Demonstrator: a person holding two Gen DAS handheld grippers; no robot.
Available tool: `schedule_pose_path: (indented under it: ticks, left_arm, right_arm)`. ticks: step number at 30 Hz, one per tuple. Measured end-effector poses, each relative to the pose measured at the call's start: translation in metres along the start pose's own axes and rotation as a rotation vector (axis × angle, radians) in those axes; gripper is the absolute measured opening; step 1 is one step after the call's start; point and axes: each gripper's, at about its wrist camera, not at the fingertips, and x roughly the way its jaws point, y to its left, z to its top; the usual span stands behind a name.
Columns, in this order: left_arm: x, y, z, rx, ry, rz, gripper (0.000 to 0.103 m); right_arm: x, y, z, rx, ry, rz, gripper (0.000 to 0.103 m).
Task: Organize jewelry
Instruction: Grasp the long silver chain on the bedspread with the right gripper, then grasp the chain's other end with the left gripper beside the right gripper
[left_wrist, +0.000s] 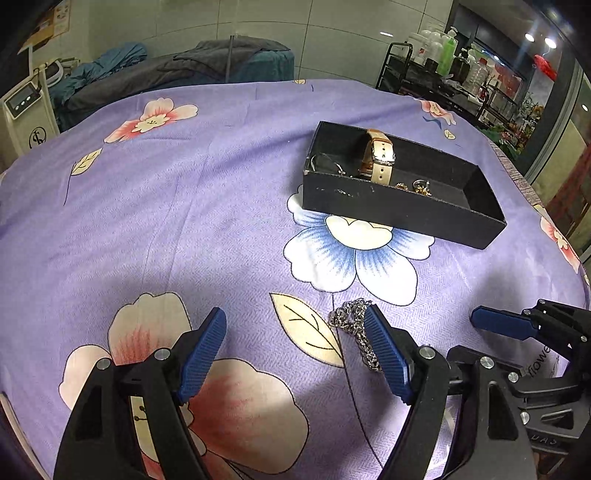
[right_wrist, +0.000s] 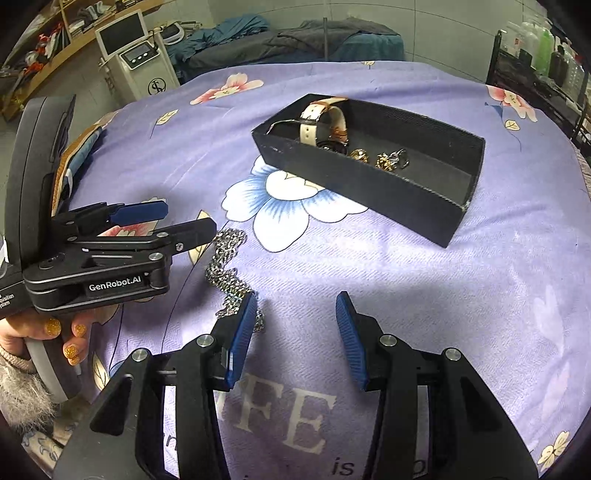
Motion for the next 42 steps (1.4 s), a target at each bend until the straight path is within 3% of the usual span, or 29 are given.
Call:
schedule_pose_path:
  ticks: [8, 13, 15, 16, 19, 21, 26, 37, 41, 42]
  left_arm:
    - [-0.002, 0.012, -0.007, -0.007, 0.013, 0.028, 0.08]
    - [-0.001, 0.018, -0.013, -0.01, 0.028, 0.041, 0.08]
    - [-0.001, 0.019, -0.016, -0.009, 0.035, 0.037, 0.08]
    - [-0.001, 0.019, -0.018, -0.006, 0.039, 0.033, 0.08]
    - [-0.003, 0.016, -0.023, 0.018, 0.04, 0.03, 0.08]
    - [-0.004, 0.012, -0.025, 0.038, 0.042, 0.026, 0.08]
    - [-0.01, -0.003, -0.027, 0.079, 0.038, -0.034, 0.081]
    - [-0.004, -0.068, -0.03, 0.215, 0.028, -0.167, 0.081]
    - [0.0, -0.088, -0.023, 0.233, 0.009, -0.197, 0.078]
    - [0.001, -0.091, -0.021, 0.224, 0.008, -0.209, 0.073]
  right_arm:
    - [0.01, 0.021, -0.003, -0.071, 0.019, 0.006, 0.046]
    - [0.016, 0.036, -0.005, -0.152, 0.009, -0.052, 0.047]
    - [0.016, 0.039, -0.008, -0.176, -0.003, -0.071, 0.041]
    - [0.016, 0.038, -0.008, -0.179, -0.008, -0.066, 0.032]
    - [0.013, 0.034, -0.008, -0.163, -0.005, -0.048, 0.017]
    - [0.011, 0.028, -0.008, -0.135, 0.005, -0.023, 0.014]
    - [-0.006, 0.006, -0.009, -0.023, 0.002, 0.033, 0.01]
    - [-0.058, -0.025, -0.001, 0.08, -0.086, 0.049, 0.008]
    - [-0.071, -0.028, 0.001, 0.11, -0.109, 0.088, 0.008]
    - [-0.074, -0.027, 0.002, 0.109, -0.115, 0.09, 0.008]
